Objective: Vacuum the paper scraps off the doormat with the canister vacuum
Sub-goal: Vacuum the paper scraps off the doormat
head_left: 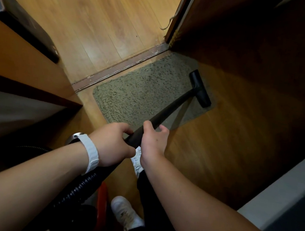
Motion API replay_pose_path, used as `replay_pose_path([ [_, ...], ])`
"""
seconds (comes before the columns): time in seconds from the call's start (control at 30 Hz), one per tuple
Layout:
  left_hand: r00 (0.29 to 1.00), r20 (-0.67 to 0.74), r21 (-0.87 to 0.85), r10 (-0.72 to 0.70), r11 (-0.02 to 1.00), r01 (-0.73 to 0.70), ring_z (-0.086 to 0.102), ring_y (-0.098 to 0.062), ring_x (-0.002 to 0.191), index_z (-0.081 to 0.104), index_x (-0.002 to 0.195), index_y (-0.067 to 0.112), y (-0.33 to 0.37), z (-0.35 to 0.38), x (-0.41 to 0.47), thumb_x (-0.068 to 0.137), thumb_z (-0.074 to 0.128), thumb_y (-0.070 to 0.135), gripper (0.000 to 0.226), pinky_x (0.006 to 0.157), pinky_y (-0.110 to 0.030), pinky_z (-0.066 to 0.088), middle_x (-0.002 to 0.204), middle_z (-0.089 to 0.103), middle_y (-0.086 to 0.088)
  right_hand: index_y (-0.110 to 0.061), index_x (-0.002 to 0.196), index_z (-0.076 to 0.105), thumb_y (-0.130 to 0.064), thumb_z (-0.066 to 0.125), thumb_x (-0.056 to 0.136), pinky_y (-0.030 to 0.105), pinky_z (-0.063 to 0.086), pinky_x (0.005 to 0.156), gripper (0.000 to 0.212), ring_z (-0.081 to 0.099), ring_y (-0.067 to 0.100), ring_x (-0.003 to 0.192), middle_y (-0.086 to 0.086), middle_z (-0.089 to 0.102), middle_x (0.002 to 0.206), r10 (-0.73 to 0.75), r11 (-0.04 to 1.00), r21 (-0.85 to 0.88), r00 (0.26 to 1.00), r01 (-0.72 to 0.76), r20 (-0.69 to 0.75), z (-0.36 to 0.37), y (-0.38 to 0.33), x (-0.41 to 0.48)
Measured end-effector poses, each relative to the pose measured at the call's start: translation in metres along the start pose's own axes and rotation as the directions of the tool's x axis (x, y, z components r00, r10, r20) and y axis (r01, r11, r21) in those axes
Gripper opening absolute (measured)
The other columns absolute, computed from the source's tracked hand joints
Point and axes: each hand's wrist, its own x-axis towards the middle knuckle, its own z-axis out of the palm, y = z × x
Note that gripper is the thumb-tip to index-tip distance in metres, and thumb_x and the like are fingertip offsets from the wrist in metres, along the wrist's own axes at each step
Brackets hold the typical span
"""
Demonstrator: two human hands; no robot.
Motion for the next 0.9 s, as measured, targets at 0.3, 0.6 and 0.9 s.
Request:
replay_pose_path([
  [0.3,0.999,-0.03,0.004,-0.041,0.999,0.041,0.067,-0.013,0.064,0.062,0.103,0.034,-0.03,0.008,-0.027,0.064,0.076,0.031,0.042,0.067,-0.035,0.059,0.081,0.071,0.005,-0.016,0.143,0.039,-0.031,0.067,0.087,0.042,0.055,0.094,0.065,0.066,0.022,0.1,0.009,0.064,0.117,-0.017,1.0,-0.013,1.0,0.017,0.026,0.008,0.03,-0.021],
  [0.6,1.0,-0.019,0.005,-0.009,1.0,0.009,0.067,-0.017,0.07,0.061,0.11,0.031,0.001,0.007,-0.003,0.069,0.074,0.029,0.043,0.07,-0.036,0.058,0.085,0.071,0.001,-0.017,0.144,0.039,-0.029,0.065,0.09,0.025,0.05,0.071,0.061,0.065,0.017,0.092,0.008,0.064,0.121,-0.016,1.0,0.011,1.0,0.016,-0.014,-0.006,0.0,-0.001],
  [0.9,1.0,-0.009,0.013,-0.008,1.0,0.008,0.068,-0.016,0.07,0.059,0.102,0.035,0.027,-0.001,0.029,0.068,0.074,0.03,0.038,0.07,-0.036,0.058,0.084,0.073,0.001,-0.021,0.135,0.042,-0.028,0.065,0.088,0.042,0.056,0.094,0.052,0.067,0.023,0.1,0.008,0.065,0.115,0.0,1.0,0.026,1.0,0.0,-0.024,-0.012,-0.029,0.024],
])
